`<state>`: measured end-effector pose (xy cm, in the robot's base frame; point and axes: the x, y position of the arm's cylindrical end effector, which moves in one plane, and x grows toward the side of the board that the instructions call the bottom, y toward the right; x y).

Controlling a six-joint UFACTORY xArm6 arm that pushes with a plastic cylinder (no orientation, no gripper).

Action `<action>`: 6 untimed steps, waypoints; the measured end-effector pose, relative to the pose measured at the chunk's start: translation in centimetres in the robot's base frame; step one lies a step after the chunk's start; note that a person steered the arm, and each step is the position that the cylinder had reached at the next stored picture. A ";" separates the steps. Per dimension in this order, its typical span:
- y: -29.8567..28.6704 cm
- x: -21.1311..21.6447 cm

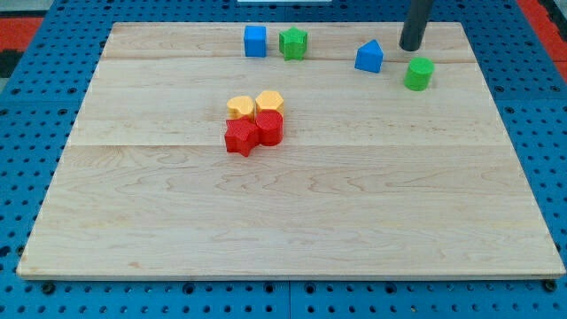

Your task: Place the blue triangle on top of the green circle

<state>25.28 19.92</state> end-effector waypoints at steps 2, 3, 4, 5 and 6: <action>-2.2 11.1; -2.7 8.4; -9.7 7.0; -10.0 2.7; -7.7 -1.2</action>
<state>24.11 12.21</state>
